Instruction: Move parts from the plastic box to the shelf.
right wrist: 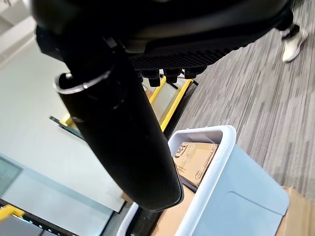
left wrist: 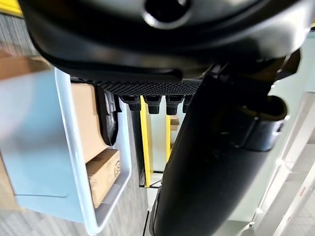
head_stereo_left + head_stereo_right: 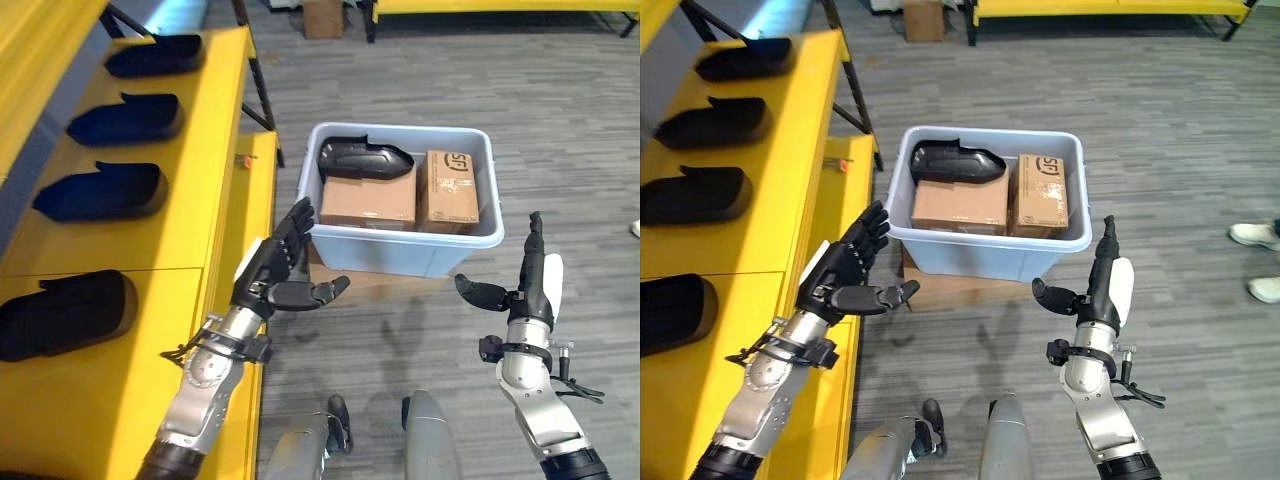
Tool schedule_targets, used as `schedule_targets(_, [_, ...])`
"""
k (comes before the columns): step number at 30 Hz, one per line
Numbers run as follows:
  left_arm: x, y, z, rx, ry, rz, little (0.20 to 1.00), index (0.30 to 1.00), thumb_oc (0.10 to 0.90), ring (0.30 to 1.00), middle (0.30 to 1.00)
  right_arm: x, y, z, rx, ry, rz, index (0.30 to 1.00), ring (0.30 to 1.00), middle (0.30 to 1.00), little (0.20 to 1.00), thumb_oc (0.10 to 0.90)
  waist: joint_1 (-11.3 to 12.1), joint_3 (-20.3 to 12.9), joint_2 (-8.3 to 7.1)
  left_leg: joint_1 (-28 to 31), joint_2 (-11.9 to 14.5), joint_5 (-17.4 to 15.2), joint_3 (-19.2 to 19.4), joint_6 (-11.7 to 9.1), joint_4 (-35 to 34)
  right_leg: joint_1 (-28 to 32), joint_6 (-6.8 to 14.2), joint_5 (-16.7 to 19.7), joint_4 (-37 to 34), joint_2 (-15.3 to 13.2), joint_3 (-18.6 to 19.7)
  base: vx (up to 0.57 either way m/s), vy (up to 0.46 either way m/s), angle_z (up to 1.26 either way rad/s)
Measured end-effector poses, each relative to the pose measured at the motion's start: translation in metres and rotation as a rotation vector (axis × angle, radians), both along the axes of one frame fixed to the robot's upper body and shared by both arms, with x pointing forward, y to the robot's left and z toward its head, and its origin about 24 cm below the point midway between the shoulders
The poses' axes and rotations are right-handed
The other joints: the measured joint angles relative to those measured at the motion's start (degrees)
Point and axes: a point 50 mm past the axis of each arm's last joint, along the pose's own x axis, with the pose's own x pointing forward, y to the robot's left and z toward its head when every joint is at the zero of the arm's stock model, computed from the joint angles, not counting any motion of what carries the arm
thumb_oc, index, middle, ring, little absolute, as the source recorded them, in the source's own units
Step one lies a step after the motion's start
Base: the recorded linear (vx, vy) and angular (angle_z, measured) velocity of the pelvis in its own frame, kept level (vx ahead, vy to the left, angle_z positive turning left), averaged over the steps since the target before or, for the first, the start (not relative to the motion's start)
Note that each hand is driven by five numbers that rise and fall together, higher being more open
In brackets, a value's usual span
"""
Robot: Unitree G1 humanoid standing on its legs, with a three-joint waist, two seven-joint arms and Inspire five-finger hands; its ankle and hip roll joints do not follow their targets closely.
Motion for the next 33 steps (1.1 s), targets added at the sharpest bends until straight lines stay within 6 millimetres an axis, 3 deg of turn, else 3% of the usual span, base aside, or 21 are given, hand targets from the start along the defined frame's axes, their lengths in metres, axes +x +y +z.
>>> schedule_targets(1, [0.002, 0.0, -0.001, 0.002, 0.006, 0.002, 1.0, 1.0, 0.9, 1.0, 1.0, 0.001, 0.001, 0.001, 0.001, -0.007, 0.01, 1.0, 1.0, 1.0, 1.0, 0.9, -0.55, 0.02, -0.03, 1.12, -0.71, 1.04, -0.02, 0.46, -2.27, 1.1, 0.41, 0.79, -7.38, -0.24, 0.1, 0.23, -0.219, 0.14])
schedule_targets(2, [0.005, 0.0, -0.003, -0.001, 0.016, 0.006, 1.0, 1.0, 0.9, 1.0, 1.0, 0.002, 0.003, 0.003, 0.001, -0.008, 0.034, 1.0, 1.0, 1.0, 1.0, 0.9, -1.47, 0.06, -0.05, 2.67, -1.92, 1.36, -0.63, 0.79, -4.24, 2.6, 1.9, 4.4, -16.74, -0.8, 0.85, 0.24, -0.243, 0.25])
schedule_targets(5, [0.005, -0.002, -0.008, -0.01, 0.032, 0.005, 1.0, 1.0, 0.9, 1.0, 1.0, 0.001, 0.005, 0.0, 0.029, 0.001, 0.069, 1.0, 1.0, 1.0, 1.0, 0.9, -2.9, 0.09, -0.06, 5.2, -3.7, 1.48, -1.85, 0.99, -6.03, 3.26, 2.18, 11.46, -24.43, -1.74, 2.29, 0.18, -0.246, 0.38])
schedule_targets(9, [-0.003, -0.003, -0.014, -0.012, 0.055, -0.002, 1.0, 1.0, 0.9, 1.0, 1.0, -0.002, 0.006, -0.005, 0.069, 0.028, 0.108, 1.0, 1.0, 1.0, 1.0, 0.9, -2.5, 0.08, -0.09, 7.2, -5.6, 1.57, -4.86, 0.99, -7.82, 5.95, 1.98, 15.91, -26.89, -2.08, 1.97, 0.13, -0.293, 0.45])
schedule_targets(13, [-0.005, -0.001, -0.016, -0.043, 0.069, 0.004, 1.0, 1.0, 0.9, 1.0, 1.0, -0.002, 0.007, -0.007, 0.096, 0.044, 0.139, 1.0, 1.0, 1.0, 1.0, 0.9, -1.6, 0.09, -0.07, 7.33, -5.58, 2.17, -6.72, 1.32, -8.37, 10.58, 1.36, 17.41, -28.22, -2.78, 1.37, 0.1, -0.166, 0.23])
schedule_targets(15, [-0.005, -0.001, -0.017, -0.048, 0.071, 0.006, 1.0, 1.0, 0.9, 1.0, 1.0, -0.001, 0.008, -0.007, 0.119, 0.05, 0.155, 1.0, 1.0, 1.0, 1.0, 0.9, -1.42, 0.15, -0.25, 8.02, -5.19, 2.18, -6.92, 0.47, -9.21, 13.06, 1.96, 19.12, -29.52, -2.6, 0.38, 0.08, -0.106, 0.05])
schedule_targets(18, [-0.007, 0.0, -0.018, -0.049, 0.078, 0.009, 1.0, 1.0, 0.9, 1.0, 1.0, 0.0, 0.008, -0.007, 0.139, 0.059, 0.175, 1.0, 1.0, 1.0, 1.0, 0.9, -1.66, 0.39, -0.64, 9.88, -4.15, 2.55, -6.88, -1.07, -11.05, 14.33, 3.53, 18.15, -30.13, -1.59, 0.09, 0.06, -0.093, -0.08])
schedule_targets(19, [-0.008, 0.0, -0.019, -0.049, 0.078, 0.009, 1.0, 1.0, 0.9, 1.0, 1.0, 0.0, 0.008, -0.007, 0.136, 0.06, 0.18, 1.0, 1.0, 1.0, 1.0, 0.9, -1.92, 0.6, -1.1, 11.01, -2.87, 2.86, -6.8, -2.53, -12.45, 14.86, 3.82, 17.64, -30.27, -0.33, -0.08, 0.05, -0.083, -0.1])
schedule_targets(25, [-0.008, 0.001, -0.018, -0.052, 0.077, 0.022, 1.0, 1.0, 0.9, 1.0, 1.0, 0.002, 0.007, -0.004, 0.145, 0.055, 0.186, 1.0, 1.0, 1.0, 1.0, 0.9, -4.52, 1.19, -2.15, 11.83, -0.18, 3.92, -7.09, -5.56, -15.01, 15.01, 1.7, 16.73, -30.63, 2.27, -0.95, 0.05, -0.035, -0.02])
schedule_targets(29, [-0.008, 0.001, -0.018, -0.054, 0.076, 0.025, 1.0, 1.0, 0.9, 1.0, 1.0, 0.001, 0.005, -0.006, 0.158, 0.064, 0.185, 1.0, 1.0, 1.0, 1.0, 0.9, -5.33, 1.2, -2.09, 12.75, 1.42, 4.71, -6.93, -7.01, -16.36, 15.39, 0.45, 16.91, -31.29, 4.0, -1.0, 0.07, 0.002, -0.04])
schedule_targets(30, [-0.007, 0.001, -0.018, -0.055, 0.074, 0.027, 1.0, 1.0, 0.9, 1.0, 1.0, 0.001, 0.004, -0.006, 0.145, 0.068, 0.182, 1.0, 1.0, 1.0, 1.0, 0.9, -5.88, 1.77, -0.18, 13.83, 1.6, 5.43, -6.91, -7.36, -17.5, 16.16, 0.19, 16.95, -31.92, 4.28, -1.07, 0.05, -0.005, 0.02])
schedule_targets(33, [-0.009, -0.002, -0.019, -0.129, 0.097, -0.059, 1.0, 1.0, 0.9, 1.0, 1.0, -0.011, 0.007, -0.023, 0.375, 0.122, 0.39, 1.0, 1.0, 1.0, 1.0, 0.9, -5.08, 1.72, -0.18, 16.1, 2.18, 5.43, -8.31, -7.35, -17.9, 19.29, -0.39, 16.65, -32.76, 4.98, -2.7, 0.02, -0.016, 0.18])
